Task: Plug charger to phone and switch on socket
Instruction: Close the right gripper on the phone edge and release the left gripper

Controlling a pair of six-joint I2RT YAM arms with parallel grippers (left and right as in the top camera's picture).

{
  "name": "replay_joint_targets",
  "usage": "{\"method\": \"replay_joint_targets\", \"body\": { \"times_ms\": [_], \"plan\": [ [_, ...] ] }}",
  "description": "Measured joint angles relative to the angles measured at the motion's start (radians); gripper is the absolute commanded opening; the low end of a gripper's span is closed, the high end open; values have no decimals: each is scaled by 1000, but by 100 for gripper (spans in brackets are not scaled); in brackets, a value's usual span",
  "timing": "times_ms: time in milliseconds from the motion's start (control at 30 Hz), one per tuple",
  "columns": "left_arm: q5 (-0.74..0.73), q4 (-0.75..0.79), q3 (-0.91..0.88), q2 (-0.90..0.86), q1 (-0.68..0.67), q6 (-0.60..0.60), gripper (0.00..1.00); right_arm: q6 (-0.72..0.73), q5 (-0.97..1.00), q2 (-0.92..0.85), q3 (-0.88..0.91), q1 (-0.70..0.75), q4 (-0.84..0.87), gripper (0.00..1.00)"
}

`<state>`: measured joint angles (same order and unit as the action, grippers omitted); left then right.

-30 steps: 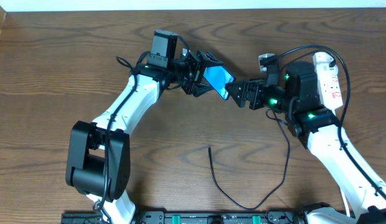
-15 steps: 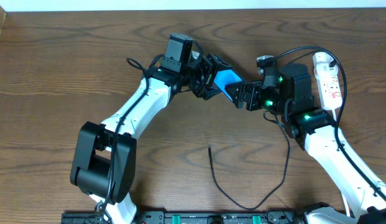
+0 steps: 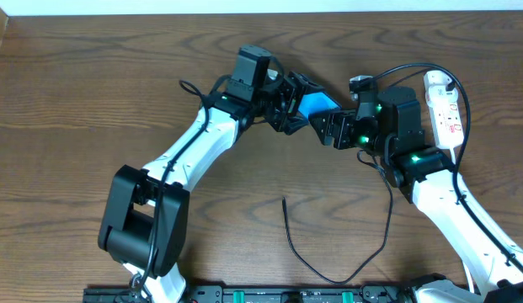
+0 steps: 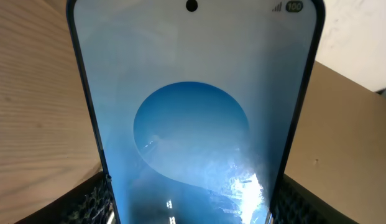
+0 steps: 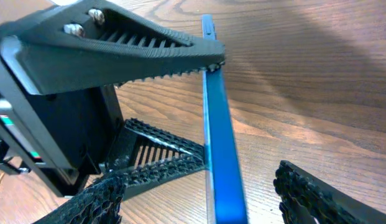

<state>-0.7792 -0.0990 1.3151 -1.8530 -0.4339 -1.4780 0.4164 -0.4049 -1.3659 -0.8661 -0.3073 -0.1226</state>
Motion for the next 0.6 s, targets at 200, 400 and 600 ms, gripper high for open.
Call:
{"method": "replay_joint_targets", "body": {
  "times_ms": [200, 400, 600],
  "plan": [
    [0, 16, 0, 0, -10, -54, 7, 0, 19, 0, 0, -2, 0, 67],
    [-1, 16, 0, 0, -10, -78, 7, -2, 31, 0, 0, -3, 0, 45],
    [-6, 25, 0, 0, -17, -90, 7, -3, 40, 0, 0, -3, 0, 33]
  ]
}}
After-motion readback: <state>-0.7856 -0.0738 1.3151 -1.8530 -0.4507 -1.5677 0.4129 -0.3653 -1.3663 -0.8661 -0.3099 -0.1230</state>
